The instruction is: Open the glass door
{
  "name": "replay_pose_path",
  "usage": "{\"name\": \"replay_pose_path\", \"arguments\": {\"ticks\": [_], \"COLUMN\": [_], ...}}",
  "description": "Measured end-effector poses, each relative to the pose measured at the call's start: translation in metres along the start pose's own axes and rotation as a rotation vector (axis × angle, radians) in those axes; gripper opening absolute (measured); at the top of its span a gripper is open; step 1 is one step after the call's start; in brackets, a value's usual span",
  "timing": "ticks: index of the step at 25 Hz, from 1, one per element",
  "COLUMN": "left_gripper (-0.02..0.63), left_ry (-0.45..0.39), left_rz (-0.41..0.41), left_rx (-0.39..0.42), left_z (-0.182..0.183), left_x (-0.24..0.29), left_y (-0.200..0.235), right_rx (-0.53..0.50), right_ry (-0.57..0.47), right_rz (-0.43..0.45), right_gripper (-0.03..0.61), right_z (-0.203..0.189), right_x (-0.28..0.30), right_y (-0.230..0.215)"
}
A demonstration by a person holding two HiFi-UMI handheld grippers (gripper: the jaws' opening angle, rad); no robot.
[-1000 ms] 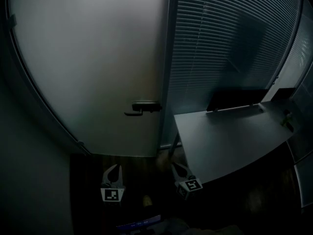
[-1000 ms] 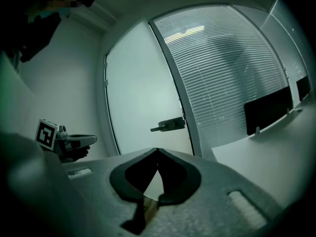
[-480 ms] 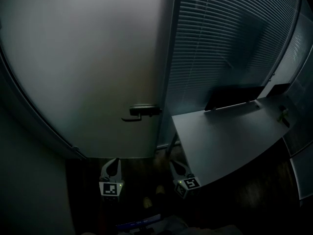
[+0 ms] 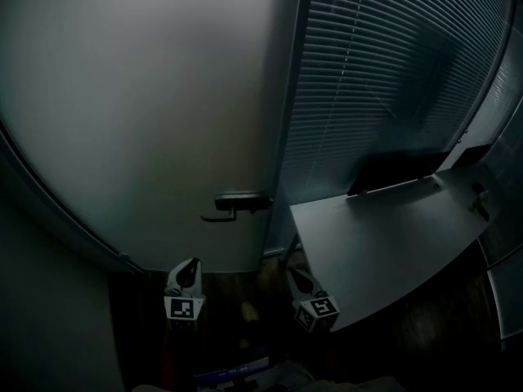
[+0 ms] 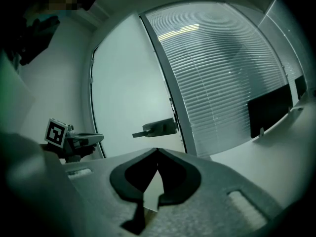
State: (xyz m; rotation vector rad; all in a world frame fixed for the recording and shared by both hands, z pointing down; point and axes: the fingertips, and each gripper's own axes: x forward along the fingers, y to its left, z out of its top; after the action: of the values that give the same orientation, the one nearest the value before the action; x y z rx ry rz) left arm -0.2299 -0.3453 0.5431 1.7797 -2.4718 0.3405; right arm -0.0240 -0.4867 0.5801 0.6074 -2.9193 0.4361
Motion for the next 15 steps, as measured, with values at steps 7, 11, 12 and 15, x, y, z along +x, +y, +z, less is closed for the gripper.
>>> {"name": "replay_pose_path", "arguments": {"ticks": [7,11,12,15], "left_gripper": [0.119,0.162,0.181,0.202], "left_ry": [0.029,0.048,0.047,0.060], "left_rz": [-0.042,-0.098,-0.110,-0.132], "left_rx": [0.085,0.173,0.185,0.234], "left_z": [0.004,0.001,0.001,-0.006], "left_x": [0.052,0.076,0.081,0.098], "left_y": [0.014,0.013,0.013,0.012], "right_rx": [0.013,0.032,0.032,0.037], "right_ry": [0.052,0.069,0.071,0.076], "right_rz": [-0.020,-0.022,-0.022,-0.030], "right_gripper": [0.002,0.002,0.002,0.002], "right_z": [0.010,0.006,0.006,0.008], "right_x": [0.034,0.050,0.054,0.063], "right_y": [-0.021,-0.029,-0.030,-0.035]}}
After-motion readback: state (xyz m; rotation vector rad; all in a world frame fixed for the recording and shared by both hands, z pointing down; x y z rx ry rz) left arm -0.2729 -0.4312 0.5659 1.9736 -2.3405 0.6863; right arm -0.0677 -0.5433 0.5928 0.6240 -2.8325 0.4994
